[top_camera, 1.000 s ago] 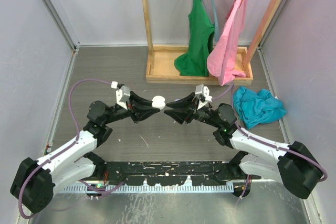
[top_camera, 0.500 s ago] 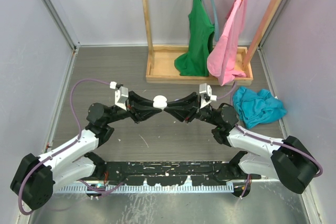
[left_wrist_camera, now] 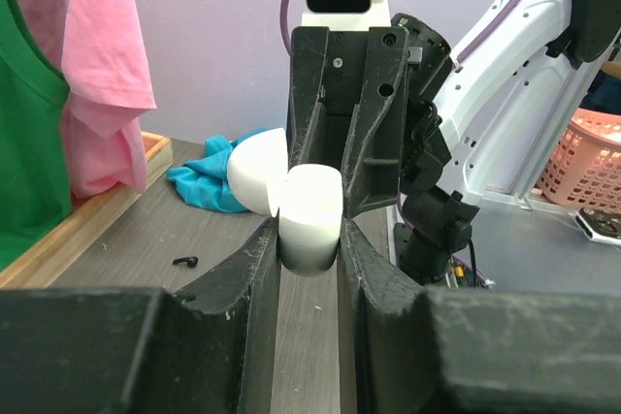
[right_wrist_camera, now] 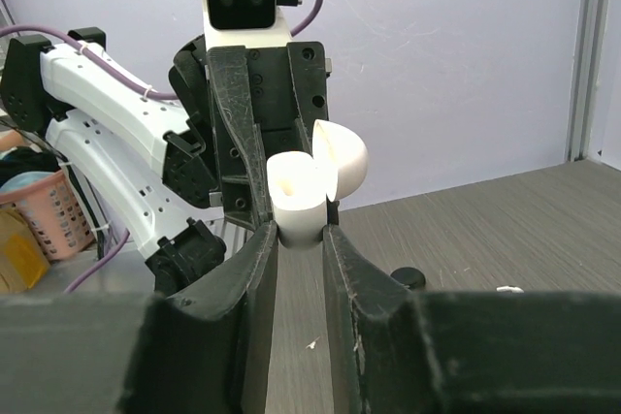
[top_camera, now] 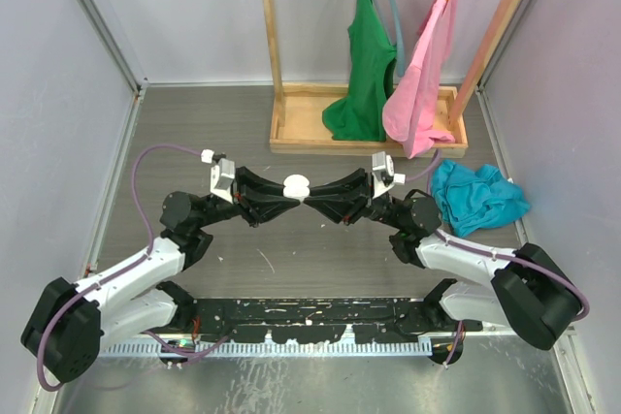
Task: Insert the wireless bluetooth earbuds into the charging case
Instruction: Adjust the charging case.
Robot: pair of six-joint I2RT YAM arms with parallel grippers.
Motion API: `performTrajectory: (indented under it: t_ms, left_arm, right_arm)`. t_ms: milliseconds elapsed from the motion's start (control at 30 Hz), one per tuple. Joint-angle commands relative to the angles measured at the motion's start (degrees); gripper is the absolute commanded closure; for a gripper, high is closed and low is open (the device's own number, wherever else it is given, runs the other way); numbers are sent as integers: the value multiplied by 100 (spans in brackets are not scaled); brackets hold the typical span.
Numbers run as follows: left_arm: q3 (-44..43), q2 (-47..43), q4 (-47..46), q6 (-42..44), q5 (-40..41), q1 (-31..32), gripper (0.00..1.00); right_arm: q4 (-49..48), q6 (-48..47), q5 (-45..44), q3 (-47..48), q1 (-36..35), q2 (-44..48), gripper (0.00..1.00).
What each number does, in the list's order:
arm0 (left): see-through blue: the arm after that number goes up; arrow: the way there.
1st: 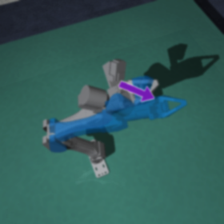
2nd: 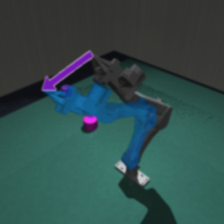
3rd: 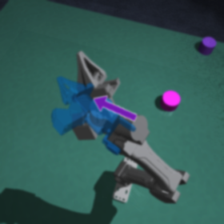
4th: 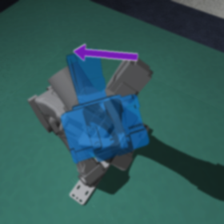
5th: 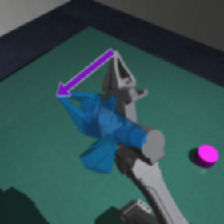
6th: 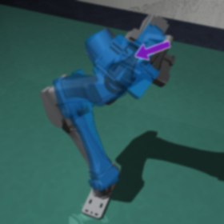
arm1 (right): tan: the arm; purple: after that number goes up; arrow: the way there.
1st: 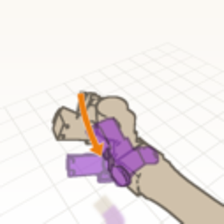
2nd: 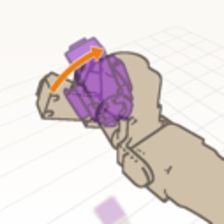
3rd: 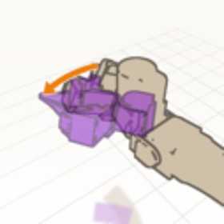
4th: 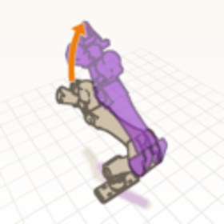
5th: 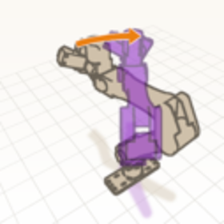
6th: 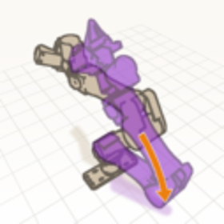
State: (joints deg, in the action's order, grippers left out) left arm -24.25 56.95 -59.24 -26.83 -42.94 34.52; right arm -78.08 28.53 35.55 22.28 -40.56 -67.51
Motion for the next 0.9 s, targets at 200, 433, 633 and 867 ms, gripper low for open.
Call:
performTrajectory:
  t_ms: [200, 433, 633, 867]
  left_arm:
    - [-268, 359, -217, -264, -55, 199, 97]
    - [-326, 512, -229, -444, 11, 204, 97]
    - [-403, 682, -217, -560, -300, 204, 95]
    - [-518, 834, -43, -750, -579, 204, 86]
  right_arm:
    - [-432, 289, 797, 444, -172, -126, 68]
    - [-436, 316, 874, 470, -168, -159, 67]
    - [-445, 351, 1013, 528, -172, -165, 69]
    - [-484, 368, 1160, 522, -166, -185, 85]
